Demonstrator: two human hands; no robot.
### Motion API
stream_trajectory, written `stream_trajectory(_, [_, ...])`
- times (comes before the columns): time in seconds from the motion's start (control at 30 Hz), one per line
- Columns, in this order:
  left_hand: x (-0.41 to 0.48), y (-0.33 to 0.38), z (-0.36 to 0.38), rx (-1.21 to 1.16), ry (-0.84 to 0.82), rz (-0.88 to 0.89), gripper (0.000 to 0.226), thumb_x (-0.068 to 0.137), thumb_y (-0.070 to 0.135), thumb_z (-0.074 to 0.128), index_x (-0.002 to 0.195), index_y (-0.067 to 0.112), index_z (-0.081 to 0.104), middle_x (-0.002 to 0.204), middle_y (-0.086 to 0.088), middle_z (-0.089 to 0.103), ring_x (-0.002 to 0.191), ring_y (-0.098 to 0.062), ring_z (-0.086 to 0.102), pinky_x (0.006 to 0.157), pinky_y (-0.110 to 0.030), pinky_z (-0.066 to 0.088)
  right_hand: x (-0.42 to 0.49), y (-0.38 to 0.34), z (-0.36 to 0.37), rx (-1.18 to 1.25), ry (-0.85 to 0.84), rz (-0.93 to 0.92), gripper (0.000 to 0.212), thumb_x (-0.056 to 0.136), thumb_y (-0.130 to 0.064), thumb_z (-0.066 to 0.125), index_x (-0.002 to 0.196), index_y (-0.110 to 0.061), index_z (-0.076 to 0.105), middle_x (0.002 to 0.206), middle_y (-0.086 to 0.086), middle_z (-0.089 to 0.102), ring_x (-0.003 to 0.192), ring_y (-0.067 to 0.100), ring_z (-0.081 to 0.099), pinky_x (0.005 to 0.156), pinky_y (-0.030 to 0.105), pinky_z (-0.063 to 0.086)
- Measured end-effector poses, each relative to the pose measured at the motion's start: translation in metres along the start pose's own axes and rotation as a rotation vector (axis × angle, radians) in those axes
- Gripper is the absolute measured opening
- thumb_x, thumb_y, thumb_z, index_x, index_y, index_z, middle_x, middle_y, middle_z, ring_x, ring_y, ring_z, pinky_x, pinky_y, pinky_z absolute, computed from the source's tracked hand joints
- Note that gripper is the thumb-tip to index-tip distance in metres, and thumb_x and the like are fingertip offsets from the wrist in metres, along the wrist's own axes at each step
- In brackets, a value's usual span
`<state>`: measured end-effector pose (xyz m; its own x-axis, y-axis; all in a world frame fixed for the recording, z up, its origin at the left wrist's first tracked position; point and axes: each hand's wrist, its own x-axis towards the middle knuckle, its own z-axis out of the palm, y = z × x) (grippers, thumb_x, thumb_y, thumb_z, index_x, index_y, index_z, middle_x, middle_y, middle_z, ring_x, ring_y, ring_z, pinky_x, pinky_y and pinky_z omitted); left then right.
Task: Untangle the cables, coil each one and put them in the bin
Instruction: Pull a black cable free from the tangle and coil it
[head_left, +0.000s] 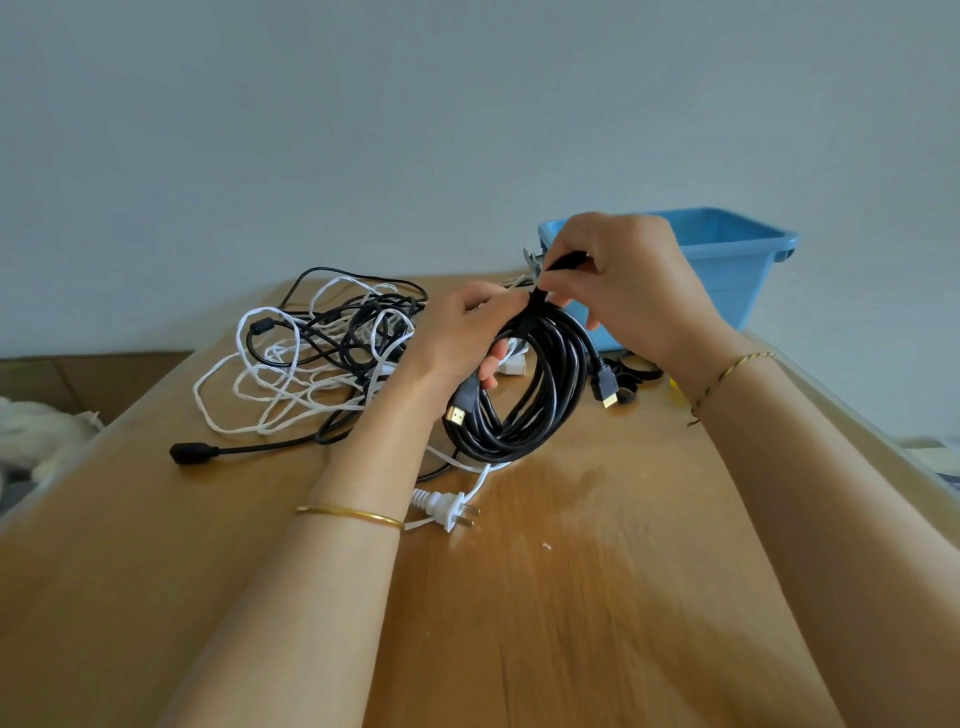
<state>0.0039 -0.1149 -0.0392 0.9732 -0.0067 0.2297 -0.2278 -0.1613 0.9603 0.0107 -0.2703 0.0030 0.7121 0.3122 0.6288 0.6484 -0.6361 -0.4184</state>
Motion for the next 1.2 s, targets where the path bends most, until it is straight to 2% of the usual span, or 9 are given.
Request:
stream_trajectory(0.07, [0.001, 0.000, 0.001, 0.006, -0.031, 0.002, 0.020, 0.092, 0.028, 0.058, 0.078, 0.016, 0.063, 0.054, -0.004, 0.050, 0.038, -0.013, 0.037, 0.046, -0.026, 0.040, 0.000, 0.001, 0.001, 0.008, 0.035, -0.004, 0.005, 0.084, -0.014, 0.064, 0.085, -0.010, 0.066, 0.078, 0.004, 0.067, 0.067, 0.017, 0.061, 0.066, 0.033, 0.050])
stream_trajectory(0.17, [0.002, -0.001, 0.001, 0.000, -0.050, 0.004, 0.019, 0.092, 0.029, 0.058, 0.080, 0.016, 0.065, 0.056, -0.005, 0.050, 0.038, -0.014, 0.037, 0.047, -0.027, 0.041, -0.001, 0.004, 0.003, 0.043, 0.057, 0.001, 0.003, 0.083, -0.017, 0.065, 0.082, -0.014, 0.065, 0.077, 0.001, 0.067, 0.076, 0.022, 0.066, 0.074, 0.044, 0.051])
stream_trajectory(0.43, [0.001, -0.001, 0.003, -0.019, -0.100, 0.032, 0.018, 0.095, 0.026, 0.055, 0.085, 0.015, 0.065, 0.056, -0.004, 0.049, 0.038, -0.014, 0.037, 0.046, -0.027, 0.040, -0.002, 0.007, 0.009, 0.161, 0.070, 0.050, 0.003, 0.083, -0.015, 0.063, 0.080, -0.016, 0.062, 0.077, 0.004, 0.068, 0.074, 0.022, 0.066, 0.077, 0.046, 0.052])
stream_trajectory(0.63, [0.003, 0.001, 0.004, -0.074, -0.111, 0.057, 0.018, 0.096, 0.021, 0.054, 0.081, 0.017, 0.064, 0.056, -0.005, 0.048, 0.039, -0.015, 0.036, 0.044, -0.027, 0.037, -0.002, 0.008, 0.006, 0.259, 0.115, 0.112, 0.008, 0.083, -0.010, 0.064, 0.077, -0.014, 0.061, 0.068, 0.001, 0.066, 0.068, 0.019, 0.067, 0.077, 0.038, 0.054])
stream_trajectory(0.9, [0.004, 0.004, 0.000, -0.044, -0.157, 0.107, 0.013, 0.096, 0.018, 0.054, 0.089, 0.015, 0.064, 0.056, -0.006, 0.049, 0.040, -0.016, 0.038, 0.041, -0.026, 0.039, 0.000, 0.008, 0.009, 0.188, 0.102, 0.099, 0.017, 0.082, -0.018, 0.064, 0.071, -0.029, 0.056, 0.068, -0.009, 0.062, 0.074, 0.022, 0.065, 0.079, 0.047, 0.052])
stream_trajectory(1.03, [0.004, 0.005, -0.003, -0.013, -0.169, 0.136, 0.013, 0.096, 0.015, 0.054, 0.088, 0.014, 0.063, 0.055, -0.007, 0.048, 0.040, -0.018, 0.037, 0.041, -0.026, 0.038, 0.000, 0.006, 0.010, 0.145, 0.116, 0.068, 0.004, 0.081, -0.019, 0.066, 0.077, -0.019, 0.065, 0.070, -0.010, 0.058, 0.070, 0.019, 0.062, 0.076, 0.041, 0.051])
stream_trajectory(1.2, [0.003, 0.005, -0.006, 0.024, -0.172, 0.151, 0.010, 0.095, 0.014, 0.055, 0.092, 0.015, 0.065, 0.055, -0.006, 0.048, 0.039, -0.016, 0.037, 0.042, -0.025, 0.037, -0.001, 0.007, 0.011, 0.169, 0.067, 0.104, 0.011, 0.082, -0.022, 0.069, 0.080, -0.011, 0.069, 0.072, -0.007, 0.062, 0.064, 0.007, 0.058, 0.072, 0.027, 0.049])
